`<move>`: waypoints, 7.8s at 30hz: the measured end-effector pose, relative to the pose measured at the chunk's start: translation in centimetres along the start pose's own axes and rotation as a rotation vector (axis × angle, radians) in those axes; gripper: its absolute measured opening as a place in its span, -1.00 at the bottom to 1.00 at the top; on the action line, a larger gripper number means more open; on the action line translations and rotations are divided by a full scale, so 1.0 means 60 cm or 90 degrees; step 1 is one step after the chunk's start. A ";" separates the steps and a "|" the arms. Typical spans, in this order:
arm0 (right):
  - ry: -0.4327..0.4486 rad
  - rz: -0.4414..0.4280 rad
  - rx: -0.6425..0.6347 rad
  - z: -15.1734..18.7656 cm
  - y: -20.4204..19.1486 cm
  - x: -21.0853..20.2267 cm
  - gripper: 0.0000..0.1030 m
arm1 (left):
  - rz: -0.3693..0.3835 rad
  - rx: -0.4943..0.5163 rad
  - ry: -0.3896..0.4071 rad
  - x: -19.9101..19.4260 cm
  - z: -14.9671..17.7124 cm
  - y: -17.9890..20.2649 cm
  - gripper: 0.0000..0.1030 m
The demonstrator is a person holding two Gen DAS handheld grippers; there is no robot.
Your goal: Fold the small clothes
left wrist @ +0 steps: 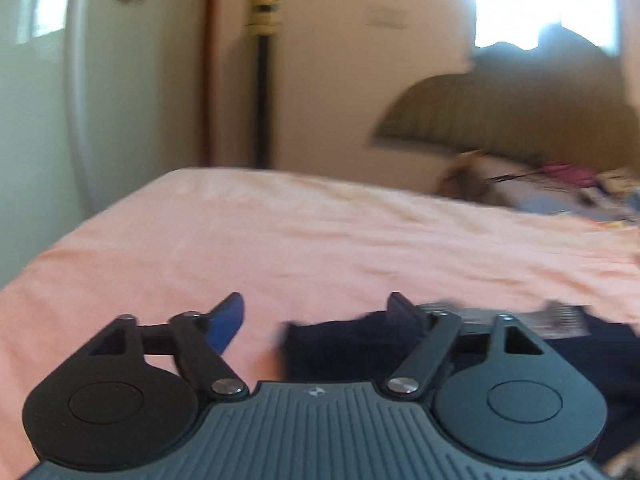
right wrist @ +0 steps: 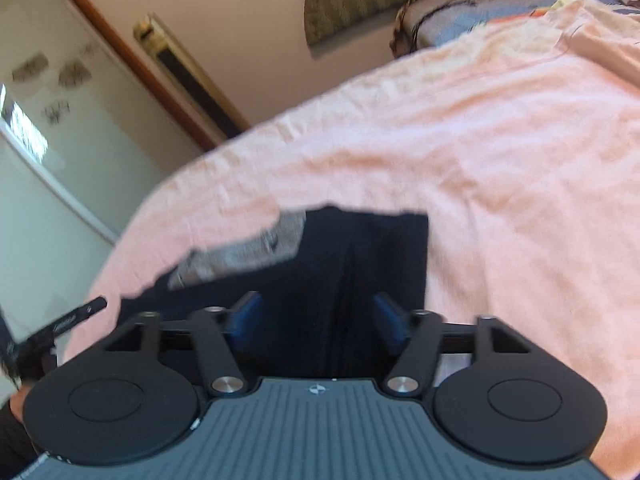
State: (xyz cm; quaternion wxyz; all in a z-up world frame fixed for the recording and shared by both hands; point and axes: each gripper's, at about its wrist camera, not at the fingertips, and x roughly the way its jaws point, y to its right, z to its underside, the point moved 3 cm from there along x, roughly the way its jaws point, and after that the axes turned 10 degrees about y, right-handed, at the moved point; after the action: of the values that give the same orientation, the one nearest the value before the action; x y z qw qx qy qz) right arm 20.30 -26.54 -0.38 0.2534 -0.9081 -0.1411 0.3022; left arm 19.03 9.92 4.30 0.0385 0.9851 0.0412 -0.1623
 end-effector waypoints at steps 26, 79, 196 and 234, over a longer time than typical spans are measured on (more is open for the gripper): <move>0.032 0.085 -0.263 0.119 -0.050 -0.030 -0.13 | 0.068 0.100 -0.141 -0.064 0.127 0.049 0.92; -0.030 0.109 -0.365 0.416 -0.125 -0.395 1.00 | 0.144 0.106 -0.191 -0.533 0.276 -0.007 1.00; -0.094 0.035 0.100 0.380 -0.009 -0.513 0.81 | 0.332 -0.541 -0.354 -0.551 0.305 -0.132 0.74; 0.065 -0.036 0.333 -0.049 0.121 0.066 -0.22 | 0.201 -0.389 -0.232 0.154 0.000 -0.076 -0.06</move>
State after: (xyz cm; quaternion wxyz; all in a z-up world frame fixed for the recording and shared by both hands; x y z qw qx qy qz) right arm 25.93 -32.04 -4.19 0.4949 -0.8214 -0.0707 0.2746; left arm 27.30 15.06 1.03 0.3611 0.8777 -0.0721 -0.3067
